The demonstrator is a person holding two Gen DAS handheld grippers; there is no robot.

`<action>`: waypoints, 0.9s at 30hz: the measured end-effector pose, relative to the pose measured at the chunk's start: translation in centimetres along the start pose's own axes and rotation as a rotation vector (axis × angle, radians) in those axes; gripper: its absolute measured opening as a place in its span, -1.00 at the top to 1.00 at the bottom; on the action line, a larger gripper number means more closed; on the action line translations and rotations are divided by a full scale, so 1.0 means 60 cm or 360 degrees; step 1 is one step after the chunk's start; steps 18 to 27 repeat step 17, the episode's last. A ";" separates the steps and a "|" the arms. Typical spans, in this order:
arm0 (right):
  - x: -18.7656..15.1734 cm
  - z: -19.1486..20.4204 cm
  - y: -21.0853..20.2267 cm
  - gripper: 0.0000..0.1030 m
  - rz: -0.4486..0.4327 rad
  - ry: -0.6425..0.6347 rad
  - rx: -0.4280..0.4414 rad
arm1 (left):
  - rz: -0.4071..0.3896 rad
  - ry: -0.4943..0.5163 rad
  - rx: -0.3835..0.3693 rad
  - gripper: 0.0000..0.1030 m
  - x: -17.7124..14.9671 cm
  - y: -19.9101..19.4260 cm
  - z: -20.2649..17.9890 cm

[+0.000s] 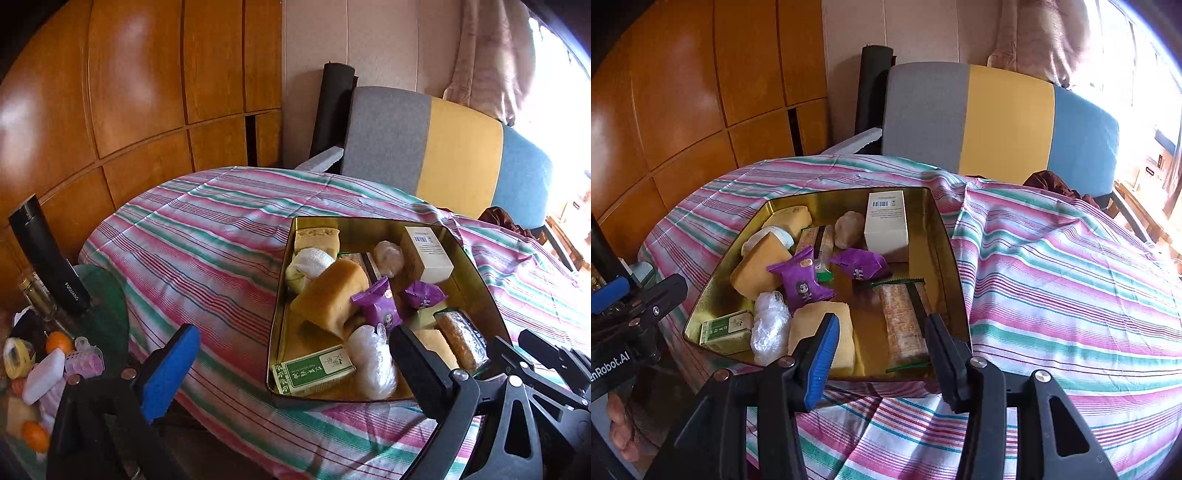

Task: Organize objects

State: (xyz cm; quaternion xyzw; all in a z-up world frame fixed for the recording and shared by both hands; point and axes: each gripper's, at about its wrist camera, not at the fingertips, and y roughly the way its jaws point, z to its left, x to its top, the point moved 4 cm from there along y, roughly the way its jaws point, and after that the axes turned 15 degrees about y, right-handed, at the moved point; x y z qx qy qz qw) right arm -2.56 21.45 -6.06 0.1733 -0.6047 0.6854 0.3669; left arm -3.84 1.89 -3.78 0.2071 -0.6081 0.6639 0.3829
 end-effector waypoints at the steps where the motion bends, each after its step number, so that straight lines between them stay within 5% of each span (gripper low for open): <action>1: 0.000 0.000 0.000 0.06 -0.0002 0.0004 -0.0001 | 0.0001 -0.0002 -0.0013 -0.99 0.000 -0.001 -0.001; 27: 0.022 0.000 0.011 0.06 -0.0008 0.0046 -0.0002 | -0.0042 -0.0010 -0.0011 -0.99 0.000 -0.009 -0.003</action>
